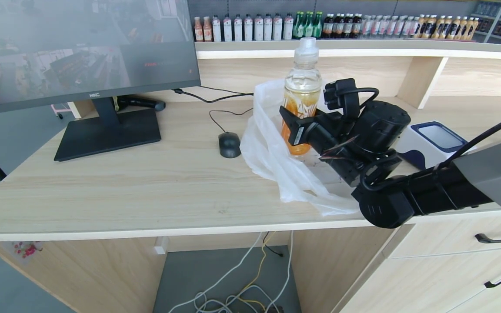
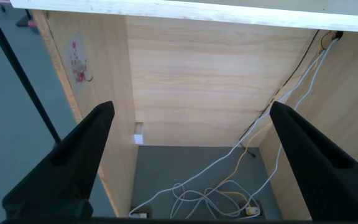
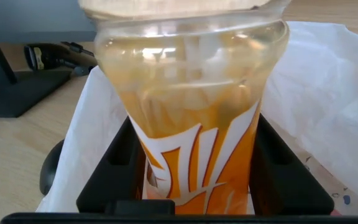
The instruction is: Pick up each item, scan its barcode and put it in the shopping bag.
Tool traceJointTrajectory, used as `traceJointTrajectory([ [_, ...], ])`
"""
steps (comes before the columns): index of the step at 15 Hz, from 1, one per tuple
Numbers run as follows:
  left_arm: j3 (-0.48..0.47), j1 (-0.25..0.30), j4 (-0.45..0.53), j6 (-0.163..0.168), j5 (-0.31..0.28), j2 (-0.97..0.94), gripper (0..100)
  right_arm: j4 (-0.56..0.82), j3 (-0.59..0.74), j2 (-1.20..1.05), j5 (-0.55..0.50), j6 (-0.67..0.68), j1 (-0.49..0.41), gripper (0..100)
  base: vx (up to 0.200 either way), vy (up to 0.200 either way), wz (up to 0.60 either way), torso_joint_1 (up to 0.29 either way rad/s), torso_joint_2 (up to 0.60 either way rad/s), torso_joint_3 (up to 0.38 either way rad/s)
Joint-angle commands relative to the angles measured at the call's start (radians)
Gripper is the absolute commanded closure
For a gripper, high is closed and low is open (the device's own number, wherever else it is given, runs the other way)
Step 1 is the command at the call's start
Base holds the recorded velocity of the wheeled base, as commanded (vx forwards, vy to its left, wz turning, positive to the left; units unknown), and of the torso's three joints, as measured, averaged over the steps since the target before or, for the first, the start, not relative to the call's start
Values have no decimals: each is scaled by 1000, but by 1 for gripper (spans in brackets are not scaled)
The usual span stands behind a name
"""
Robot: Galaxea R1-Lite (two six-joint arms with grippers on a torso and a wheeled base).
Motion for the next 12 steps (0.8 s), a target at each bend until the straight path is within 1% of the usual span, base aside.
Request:
traceJointTrajectory([
  [1, 0, 0, 0, -1, 0, 0, 0, 0, 1, 0, 1, -1, 1, 100, 0, 0, 0, 0, 0, 0],
  [4, 0, 0, 0, 1, 0, 0, 0, 1, 1, 0, 1, -1, 1, 100, 0, 0, 0, 0, 0, 0],
  [5, 0, 0, 0, -1, 0, 0, 0, 1, 2, -2, 0, -1, 1, 0, 0, 0, 0, 0, 0, 0],
  [12, 0, 0, 0, 1, 0, 0, 0, -23, 4, -27, 1, 2, 4, 0, 0, 0, 0, 0, 0, 0],
])
